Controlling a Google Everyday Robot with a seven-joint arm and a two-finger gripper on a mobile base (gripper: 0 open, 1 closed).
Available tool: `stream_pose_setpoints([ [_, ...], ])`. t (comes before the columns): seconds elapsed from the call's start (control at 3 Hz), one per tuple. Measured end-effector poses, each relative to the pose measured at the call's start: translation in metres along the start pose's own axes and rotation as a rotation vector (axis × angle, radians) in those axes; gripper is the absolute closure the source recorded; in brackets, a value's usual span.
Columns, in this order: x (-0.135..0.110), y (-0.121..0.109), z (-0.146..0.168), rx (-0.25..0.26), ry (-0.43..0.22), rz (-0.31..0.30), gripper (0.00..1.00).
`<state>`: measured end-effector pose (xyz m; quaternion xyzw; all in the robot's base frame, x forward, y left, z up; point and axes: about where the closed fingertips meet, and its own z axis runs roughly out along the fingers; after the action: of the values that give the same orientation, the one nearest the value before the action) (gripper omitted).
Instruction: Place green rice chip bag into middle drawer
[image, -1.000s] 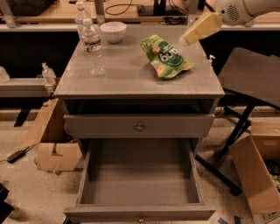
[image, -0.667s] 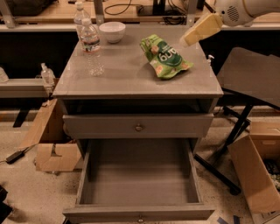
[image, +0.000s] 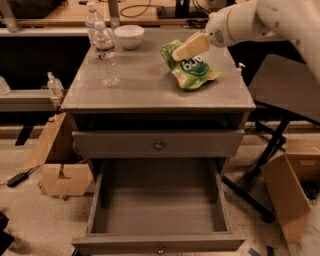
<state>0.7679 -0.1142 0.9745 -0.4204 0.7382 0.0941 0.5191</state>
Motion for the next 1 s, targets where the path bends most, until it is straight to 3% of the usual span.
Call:
stream_pose_setpoints([
  [0.33,0.009,-0.002,0.062,-0.025,-0.018,0.059,0.00],
  [0.67,0.048,-0.011,0.110,-0.012,0.084,0.105,0.03],
  [1.0,0.079,-0.024,0.119,0.012,0.160,0.139,0.25],
])
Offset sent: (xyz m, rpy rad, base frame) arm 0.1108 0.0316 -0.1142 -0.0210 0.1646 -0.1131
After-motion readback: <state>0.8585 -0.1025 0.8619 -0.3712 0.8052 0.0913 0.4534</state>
